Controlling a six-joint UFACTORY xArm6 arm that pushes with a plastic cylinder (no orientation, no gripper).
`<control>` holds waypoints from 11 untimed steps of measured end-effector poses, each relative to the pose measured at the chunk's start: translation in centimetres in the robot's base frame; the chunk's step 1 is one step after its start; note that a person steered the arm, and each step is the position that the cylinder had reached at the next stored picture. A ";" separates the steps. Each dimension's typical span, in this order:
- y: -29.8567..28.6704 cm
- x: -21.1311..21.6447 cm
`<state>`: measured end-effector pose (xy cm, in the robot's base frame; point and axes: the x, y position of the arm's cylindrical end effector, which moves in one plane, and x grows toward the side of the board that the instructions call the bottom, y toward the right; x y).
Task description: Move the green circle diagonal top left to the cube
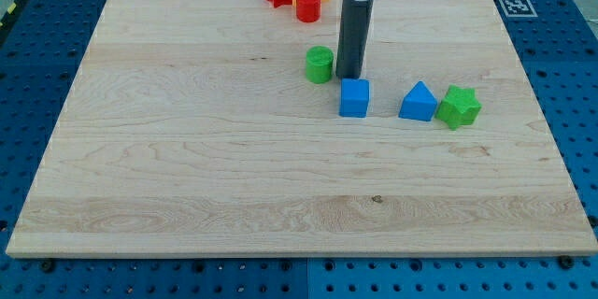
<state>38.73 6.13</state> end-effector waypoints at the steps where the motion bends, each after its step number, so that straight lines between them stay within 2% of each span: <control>1: 0.0 -2.2; 7: -9.7 -2.2; 11: -10.0 -0.4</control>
